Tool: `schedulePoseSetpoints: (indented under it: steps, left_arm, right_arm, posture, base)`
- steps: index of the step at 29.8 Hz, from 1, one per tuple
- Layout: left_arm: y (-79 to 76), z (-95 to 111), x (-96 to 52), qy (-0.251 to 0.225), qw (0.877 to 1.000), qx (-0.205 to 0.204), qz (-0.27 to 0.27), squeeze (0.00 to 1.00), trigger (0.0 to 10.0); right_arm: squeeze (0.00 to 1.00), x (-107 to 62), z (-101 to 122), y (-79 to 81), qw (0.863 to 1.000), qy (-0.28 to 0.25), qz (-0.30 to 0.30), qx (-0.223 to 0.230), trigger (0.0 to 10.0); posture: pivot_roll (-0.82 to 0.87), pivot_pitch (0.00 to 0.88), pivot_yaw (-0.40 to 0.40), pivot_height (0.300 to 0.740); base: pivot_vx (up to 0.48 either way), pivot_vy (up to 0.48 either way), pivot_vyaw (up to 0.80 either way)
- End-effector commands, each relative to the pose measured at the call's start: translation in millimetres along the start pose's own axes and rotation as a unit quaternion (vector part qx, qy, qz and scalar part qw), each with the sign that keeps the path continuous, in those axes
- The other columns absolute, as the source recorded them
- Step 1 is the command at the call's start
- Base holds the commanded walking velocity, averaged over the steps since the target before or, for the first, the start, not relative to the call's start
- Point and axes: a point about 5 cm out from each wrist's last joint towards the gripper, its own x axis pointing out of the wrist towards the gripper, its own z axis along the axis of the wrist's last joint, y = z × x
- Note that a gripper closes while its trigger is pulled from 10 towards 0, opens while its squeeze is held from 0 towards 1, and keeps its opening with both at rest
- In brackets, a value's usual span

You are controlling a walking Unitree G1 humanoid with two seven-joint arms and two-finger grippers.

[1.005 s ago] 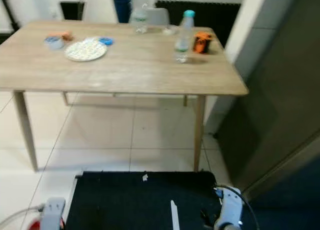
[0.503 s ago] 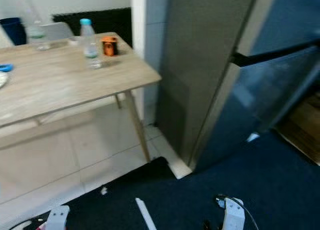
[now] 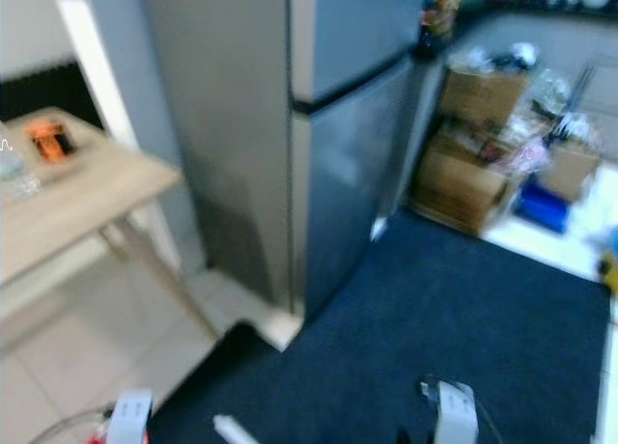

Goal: Restocking fridge

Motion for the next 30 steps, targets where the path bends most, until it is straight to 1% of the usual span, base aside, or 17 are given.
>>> schedulePoseSetpoints:
  steps: [1,9,11,16,21,23,26,29,30]
  left_arm:
    - [1.7,-3.9,-0.8,0.006,1.000,0.002,0.005,0.00,10.0]
    - [2.7,-4.9,-1.1,0.008,1.000,0.001,0.004,0.00,10.0]
    - [2.4,-4.1,-0.9,0.007,1.000,0.001,0.003,0.00,10.0]
    - [1.6,-4.1,-0.8,0.007,1.000,-0.002,0.001,0.00,10.0]
    - [0.2,-4.4,-0.7,0.008,1.000,-0.003,-0.001,0.00,10.0]
    - [-0.4,-4.3,-0.6,0.008,1.000,-0.003,-0.002,0.00,10.0]
    - [-1.0,-4.1,-0.5,0.007,1.000,-0.003,-0.003,0.00,10.0]
    - [-1.0,-4.7,-0.6,0.008,1.000,-0.002,-0.003,0.00,10.0]
    - [-1.0,-4.7,-0.6,0.008,1.000,-0.002,-0.003,0.00,10.0]
  right_arm:
    - [0.00,2.3,8.4,5.1,1.000,-0.017,0.010,-0.002,10.0]
    - [0.00,3.5,11.8,7.4,1.000,-0.021,0.014,-0.005,10.0]
    - [0.00,3.7,12.8,8.1,1.000,-0.022,0.016,-0.007,10.0]
    - [0.00,5.3,16.6,14.5,0.999,-0.027,0.037,-0.023,10.0]
    - [0.00,7.0,20.0,22.4,0.996,-0.025,0.062,-0.059,10.0]
    - [0.00,7.2,20.4,23.2,0.996,-0.024,0.065,-0.062,10.0]
    - [0.00,7.7,22.2,25.6,0.993,-0.025,0.073,-0.086,10.0]
    - [0.00,7.9,22.2,27.7,0.990,-0.017,0.087,-0.107,10.0]
    - [0.00,7.9,22.2,27.7,0.990,-0.017,0.087,-0.107,10.0]
  posture:
    - [-0.03,0.001,-0.017,0.740]
    - [-0.02,0.002,-0.018,0.740]
    - [-0.03,0.002,-0.019,0.740]
    - [-0.02,0.004,-0.020,0.740]
    - [-0.03,0.005,-0.021,0.740]
    - [-0.03,0.005,-0.021,0.740]
    - [-0.03,0.005,-0.021,0.740]
    - [-0.03,0.006,-0.022,0.740]
    - [-0.03,0.006,-0.022,0.740]
  base:
    - [0.000,0.000,0.00]
    - [0.000,0.000,0.00]
    - [0.000,-0.251,0.00]
    - [0.000,-0.469,0.00]
    - [0.000,-0.469,0.00]
    - [0.000,-0.469,0.00]
    - [0.000,-0.465,0.00]
    - [0.000,-0.469,0.79]
    - [0.000,-0.469,0.79]
